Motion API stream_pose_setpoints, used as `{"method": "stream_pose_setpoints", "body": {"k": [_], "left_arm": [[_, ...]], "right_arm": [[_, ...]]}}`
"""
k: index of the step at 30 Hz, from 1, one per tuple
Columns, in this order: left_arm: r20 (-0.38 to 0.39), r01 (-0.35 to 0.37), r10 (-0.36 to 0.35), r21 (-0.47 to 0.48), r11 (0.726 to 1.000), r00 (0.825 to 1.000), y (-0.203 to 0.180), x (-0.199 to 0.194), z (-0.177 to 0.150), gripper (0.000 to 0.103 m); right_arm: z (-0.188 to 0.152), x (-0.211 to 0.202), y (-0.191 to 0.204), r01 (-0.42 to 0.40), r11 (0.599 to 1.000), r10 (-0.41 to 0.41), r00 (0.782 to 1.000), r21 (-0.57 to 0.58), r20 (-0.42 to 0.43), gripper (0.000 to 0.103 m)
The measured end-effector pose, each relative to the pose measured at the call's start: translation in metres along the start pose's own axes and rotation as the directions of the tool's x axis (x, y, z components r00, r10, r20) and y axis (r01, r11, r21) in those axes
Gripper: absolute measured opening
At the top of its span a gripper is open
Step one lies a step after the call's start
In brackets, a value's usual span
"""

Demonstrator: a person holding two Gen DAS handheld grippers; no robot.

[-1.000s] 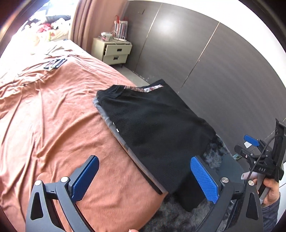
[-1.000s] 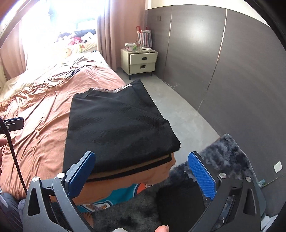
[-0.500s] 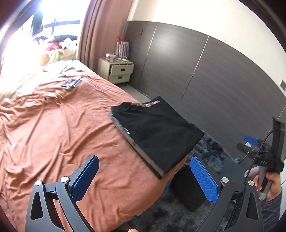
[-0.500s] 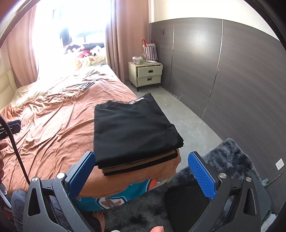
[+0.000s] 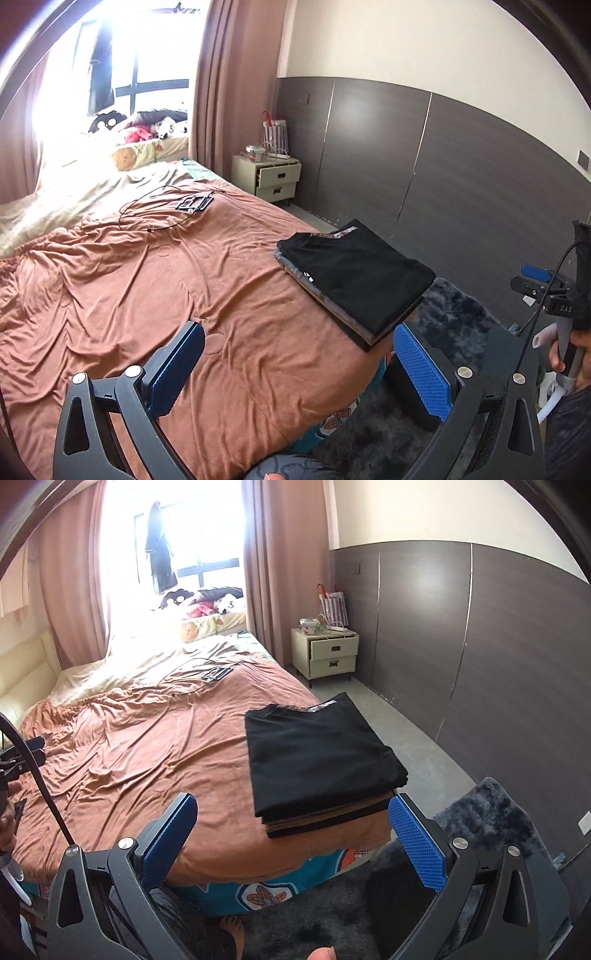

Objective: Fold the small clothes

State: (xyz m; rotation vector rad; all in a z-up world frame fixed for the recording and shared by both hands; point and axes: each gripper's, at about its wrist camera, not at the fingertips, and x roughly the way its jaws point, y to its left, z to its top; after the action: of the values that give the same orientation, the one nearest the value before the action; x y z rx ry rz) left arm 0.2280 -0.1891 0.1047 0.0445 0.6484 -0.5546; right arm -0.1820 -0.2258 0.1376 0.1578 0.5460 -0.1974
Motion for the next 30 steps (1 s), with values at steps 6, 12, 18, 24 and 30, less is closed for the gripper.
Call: {"method": "stream_pose_setpoints", "body": {"k": [6,12,18,24,30], "left_arm": [[0.015,-0.029,0.028,0.004,1.000,0.999,0.012,-0.036,-0.024,0.103],[0.060,-0.029,0.031,-0.022,0.999,0.998,0.023,-0.068,-0.046,0.103],[0.091,-0.063,0.066,-0.043,0.997,0.994,0.028,-0.095,-0.075,0.103],[0.134,-0.100,0.110,-0.075,0.992,0.985,0.030,-0.122,-0.108,0.103],[0.160,-0.136,0.155,-0.121,0.983,0.975,0.036,-0.146,-0.138,0.103]], "right_arm": [[-0.018,-0.022,0.020,-0.040,0.999,0.040,0.999,0.014,0.018,0.103],[-0.034,-0.036,0.036,-0.053,0.998,0.052,0.998,0.015,0.033,0.103],[-0.051,-0.046,0.049,-0.071,0.997,0.071,0.996,-0.001,0.062,0.103],[-0.070,-0.050,0.063,-0.080,0.997,0.082,0.994,-0.019,0.078,0.103],[-0.089,-0.045,0.076,-0.112,0.993,0.115,0.991,-0.048,0.065,0.103]]}}
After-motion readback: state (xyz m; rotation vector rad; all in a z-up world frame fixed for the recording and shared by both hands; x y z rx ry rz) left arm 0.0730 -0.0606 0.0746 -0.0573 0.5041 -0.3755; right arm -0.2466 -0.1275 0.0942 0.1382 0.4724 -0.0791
